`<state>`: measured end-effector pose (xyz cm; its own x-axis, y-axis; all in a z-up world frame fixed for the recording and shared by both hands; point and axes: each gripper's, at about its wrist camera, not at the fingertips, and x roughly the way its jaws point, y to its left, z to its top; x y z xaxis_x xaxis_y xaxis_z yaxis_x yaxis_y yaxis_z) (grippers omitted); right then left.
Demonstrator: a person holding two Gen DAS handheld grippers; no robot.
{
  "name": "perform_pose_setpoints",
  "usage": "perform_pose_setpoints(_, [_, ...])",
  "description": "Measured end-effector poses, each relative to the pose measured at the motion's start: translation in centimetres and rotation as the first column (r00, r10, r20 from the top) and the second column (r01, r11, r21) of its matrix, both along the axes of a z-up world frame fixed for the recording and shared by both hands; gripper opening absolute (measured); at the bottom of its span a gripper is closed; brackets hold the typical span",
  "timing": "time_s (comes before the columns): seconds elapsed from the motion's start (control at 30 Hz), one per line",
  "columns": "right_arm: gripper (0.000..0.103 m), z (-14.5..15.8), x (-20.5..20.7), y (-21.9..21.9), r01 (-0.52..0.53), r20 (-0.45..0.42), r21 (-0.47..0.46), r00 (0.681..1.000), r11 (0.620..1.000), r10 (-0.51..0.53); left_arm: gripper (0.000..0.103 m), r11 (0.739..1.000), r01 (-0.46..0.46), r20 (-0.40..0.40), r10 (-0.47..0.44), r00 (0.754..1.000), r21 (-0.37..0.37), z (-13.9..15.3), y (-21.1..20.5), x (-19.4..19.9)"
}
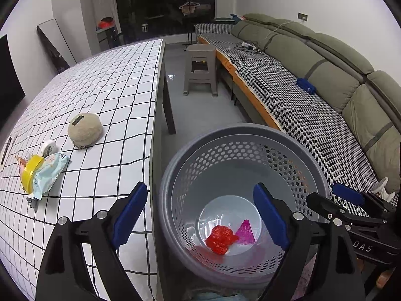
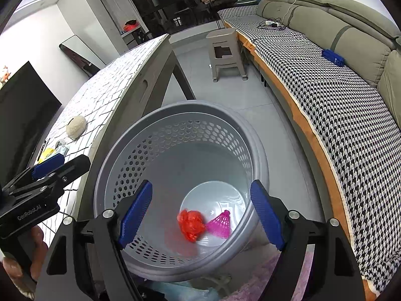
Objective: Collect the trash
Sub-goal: 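Move both open tools back over the table toward the remaining trash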
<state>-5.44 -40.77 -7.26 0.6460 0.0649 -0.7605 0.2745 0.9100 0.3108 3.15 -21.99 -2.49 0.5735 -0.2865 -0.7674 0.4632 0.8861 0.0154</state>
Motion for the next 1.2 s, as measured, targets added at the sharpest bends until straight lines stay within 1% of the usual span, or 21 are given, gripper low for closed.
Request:
perform_pose_setpoints(0.23, [0.077,0.3,-0.5,0.4,0.002,0.009,0.001,1.0,1.0,-0.002,0.09,1.0,-0.004,0.015,0.004,1.0,-0.005,0.4,0.5,-0.5])
perform_pose_setpoints(0.7, [0.077,1.3,-1.9,2.0,-0.005,0.029,-0.017,1.0,1.0,0.006,0.093,1.0,-0.011,0.049,0.013,0.999,-0.028,1.5,2.2,-2.0])
perform_pose_setpoints(0.97, [0.077,2.2,-2.7,3.5,-0.014,0.051,-0.032,0.999,0.999,0.016,0.093,0.999,-0.025,0.073,0.029,0.997,-0.047,2.3,4.0,-2.9])
perform_pose_setpoints(1.2, [0.077,2.9,-2.2,5.5,-0.044,0.061,-0.041,0.997,0.998,0.047,0.093,0.996,-0.063,0.088,0.068,0.994,-0.062,2.9,6.5,-3.4])
